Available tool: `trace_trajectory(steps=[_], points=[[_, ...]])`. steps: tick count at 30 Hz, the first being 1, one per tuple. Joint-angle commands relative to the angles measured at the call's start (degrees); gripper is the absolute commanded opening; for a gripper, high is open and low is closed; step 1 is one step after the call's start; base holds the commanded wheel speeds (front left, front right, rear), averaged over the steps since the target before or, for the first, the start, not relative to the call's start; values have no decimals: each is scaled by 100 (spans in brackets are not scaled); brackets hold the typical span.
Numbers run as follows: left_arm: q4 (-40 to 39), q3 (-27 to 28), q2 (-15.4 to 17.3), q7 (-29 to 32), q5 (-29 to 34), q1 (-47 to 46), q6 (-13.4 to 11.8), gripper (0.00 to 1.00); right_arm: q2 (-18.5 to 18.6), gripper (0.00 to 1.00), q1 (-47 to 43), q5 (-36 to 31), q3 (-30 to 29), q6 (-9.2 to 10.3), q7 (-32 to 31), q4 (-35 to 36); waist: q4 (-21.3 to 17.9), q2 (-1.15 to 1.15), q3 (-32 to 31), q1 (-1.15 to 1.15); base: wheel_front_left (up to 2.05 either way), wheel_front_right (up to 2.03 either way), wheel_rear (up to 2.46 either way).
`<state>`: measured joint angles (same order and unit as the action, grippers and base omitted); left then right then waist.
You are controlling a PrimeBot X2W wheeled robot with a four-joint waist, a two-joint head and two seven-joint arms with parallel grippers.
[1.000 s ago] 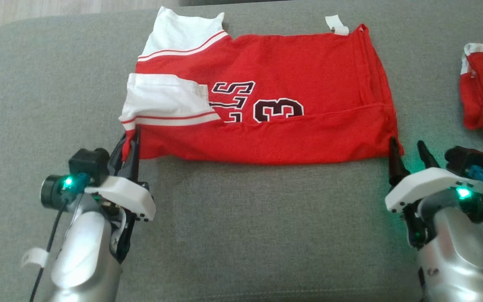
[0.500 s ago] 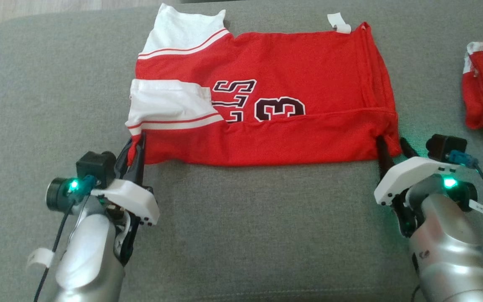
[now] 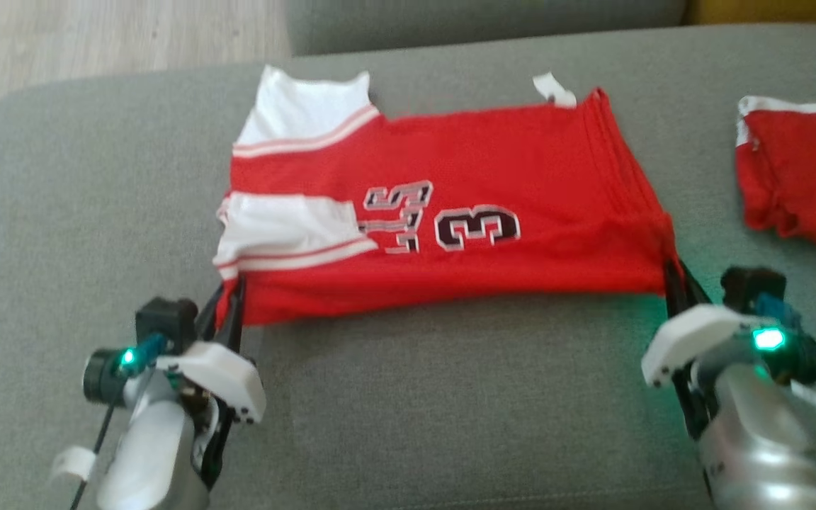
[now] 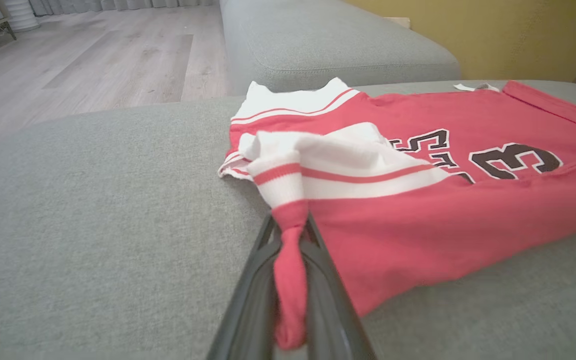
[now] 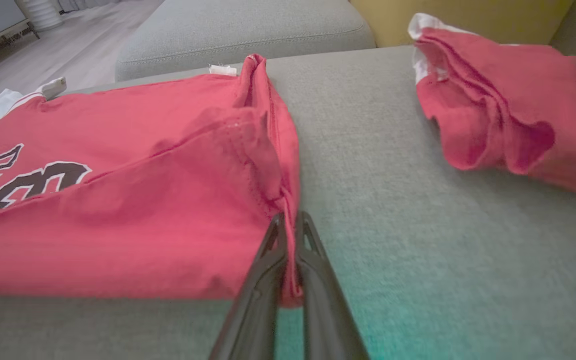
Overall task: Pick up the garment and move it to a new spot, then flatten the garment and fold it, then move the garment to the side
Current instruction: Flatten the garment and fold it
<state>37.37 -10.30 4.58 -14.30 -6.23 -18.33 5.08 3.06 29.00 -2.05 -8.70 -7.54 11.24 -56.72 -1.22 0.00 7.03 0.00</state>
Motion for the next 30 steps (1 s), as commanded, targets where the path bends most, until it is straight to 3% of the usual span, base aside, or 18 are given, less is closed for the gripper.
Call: trace_trajectory(steps=[1,10,23,24,25,26,30], points=[[-110,213,128,-70,-50,-28,3,0,-18,0,-136,-84,45,5,81,259,-44,0,-174,0,0,0,0],[-145,205,122,-70,-196,416,53,0,-18,0,-779,199,-37,5,-179,748,-73,0,-499,0,0,0,0],[-378,-8,55,165,-415,841,115,0,-18,0,-1851,645,-17,5,-1061,2123,-91,0,-545,0,0,0,0],[-338,-31,51,218,-420,830,116,30,-18,97,-1887,658,-39,5,-1096,2211,-103,0,-530,0,0,0,0],[-318,-49,52,236,-414,813,111,68,-18,100,-1913,721,-58,5,-1137,2286,-114,0,-514,0,0,0,0],[-311,-45,53,227,-413,796,84,100,-18,100,-1929,812,-38,5,-1160,2370,-124,0,-501,0,0,0,0],[-331,25,88,128,-435,725,-27,100,-18,100,-1956,1050,-54,5,-1097,2768,-172,0,-457,0,0,0,0]])
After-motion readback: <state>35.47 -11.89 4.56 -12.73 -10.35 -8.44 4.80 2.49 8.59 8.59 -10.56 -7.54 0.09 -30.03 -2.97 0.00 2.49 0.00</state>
